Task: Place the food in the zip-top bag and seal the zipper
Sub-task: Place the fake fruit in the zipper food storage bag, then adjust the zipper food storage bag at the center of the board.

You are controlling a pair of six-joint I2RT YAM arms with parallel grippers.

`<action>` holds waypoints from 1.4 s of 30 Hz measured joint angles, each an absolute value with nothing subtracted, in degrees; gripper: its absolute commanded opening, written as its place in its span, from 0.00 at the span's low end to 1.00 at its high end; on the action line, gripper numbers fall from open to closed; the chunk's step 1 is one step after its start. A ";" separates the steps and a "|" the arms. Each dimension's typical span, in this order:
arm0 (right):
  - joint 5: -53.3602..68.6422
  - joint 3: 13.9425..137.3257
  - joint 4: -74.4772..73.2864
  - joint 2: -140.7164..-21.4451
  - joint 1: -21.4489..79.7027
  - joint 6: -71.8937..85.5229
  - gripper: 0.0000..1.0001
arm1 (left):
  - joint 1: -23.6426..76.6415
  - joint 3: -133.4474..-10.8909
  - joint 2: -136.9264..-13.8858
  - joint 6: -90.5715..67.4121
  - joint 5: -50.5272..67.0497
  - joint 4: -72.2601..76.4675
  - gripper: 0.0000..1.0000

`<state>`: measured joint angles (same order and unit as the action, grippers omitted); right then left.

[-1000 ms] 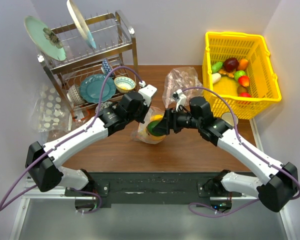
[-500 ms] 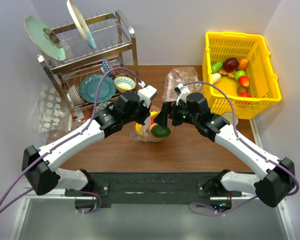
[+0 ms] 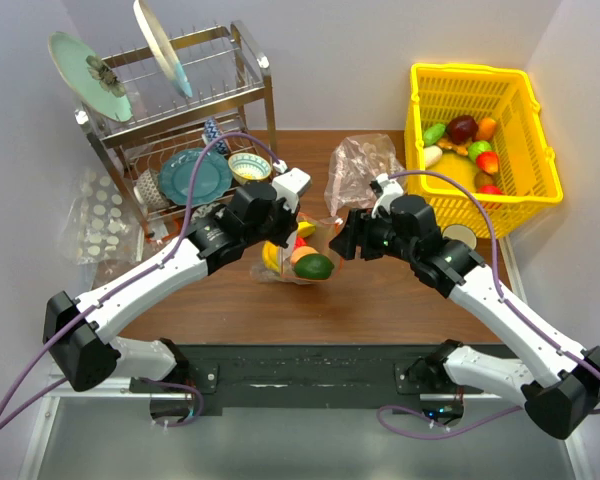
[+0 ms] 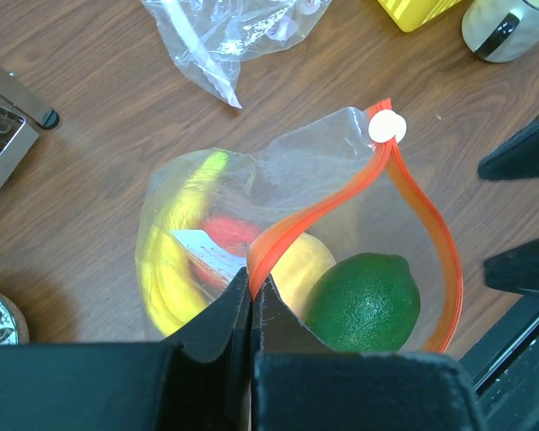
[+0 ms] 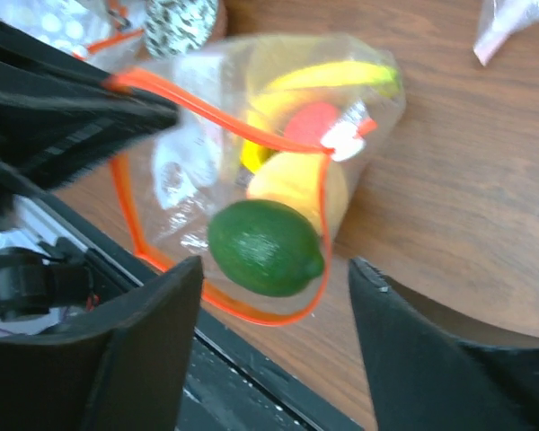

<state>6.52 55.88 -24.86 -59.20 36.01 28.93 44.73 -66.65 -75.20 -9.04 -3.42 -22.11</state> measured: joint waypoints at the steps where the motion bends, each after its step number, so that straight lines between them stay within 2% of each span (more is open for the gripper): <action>1: 6.39 55.37 -24.91 -59.40 36.01 28.99 0.61 | 44.60 -66.65 -75.20 -9.28 -3.42 -22.11 0.00; 5: 5.50 52.45 -24.84 -63.13 36.01 29.61 0.48 | 44.21 -66.65 -75.09 -9.45 -3.44 -22.11 0.00; 7: 5.28 51.31 -24.80 -65.23 36.01 29.87 0.35 | 44.16 -66.65 -74.98 -9.45 -3.44 -22.11 0.00; 9: 4.78 50.11 -24.77 -66.89 36.01 30.04 0.17 | 44.10 -66.65 -74.91 -9.45 -3.46 -22.11 0.00; 10: 4.47 49.74 -24.86 -67.42 36.01 30.11 0.02 | 44.05 -66.65 -74.89 -9.45 -3.46 -22.11 0.00; 11: 4.40 49.56 -24.93 -67.79 36.01 30.15 0.00 | 43.99 -66.65 -74.87 -9.45 -3.44 -22.11 0.00; 16: 4.43 52.71 -27.73 -67.77 36.01 29.98 0.00 | 43.88 -66.65 -74.87 -9.43 -3.44 -22.04 0.00; 22: 2.59 71.92 -35.05 -67.44 36.03 27.99 0.00 | 43.83 -66.65 -74.98 -9.43 -3.46 -22.02 0.00; 25: -0.08 76.90 -35.03 -65.71 36.07 27.11 0.00 | 43.83 -66.74 -75.09 -9.43 -3.49 -22.33 0.00; 29: -2.17 75.50 -34.63 -65.10 36.07 26.74 0.00 | 43.88 -71.92 -76.53 -9.63 -4.19 -27.11 0.00; 34: -2.00 67.92 -34.70 -70.50 36.07 26.96 0.00 | 43.86 -81.43 -77.12 -9.87 -6.35 -32.53 0.00; 38: -0.80 65.39 -35.64 -73.54 36.18 27.05 0.00 | 43.86 -81.65 -76.38 -10.17 -5.67 -32.86 0.00; 42: -0.45 68.49 -36.69 -72.23 36.27 26.98 0.00 | 43.86 -79.61 -76.90 -10.57 -5.08 -33.12 0.00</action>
<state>-0.45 68.49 -36.69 -72.23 36.27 26.98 43.86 -79.61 -76.90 -10.57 -5.08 -33.12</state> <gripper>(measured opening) 0.012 0.020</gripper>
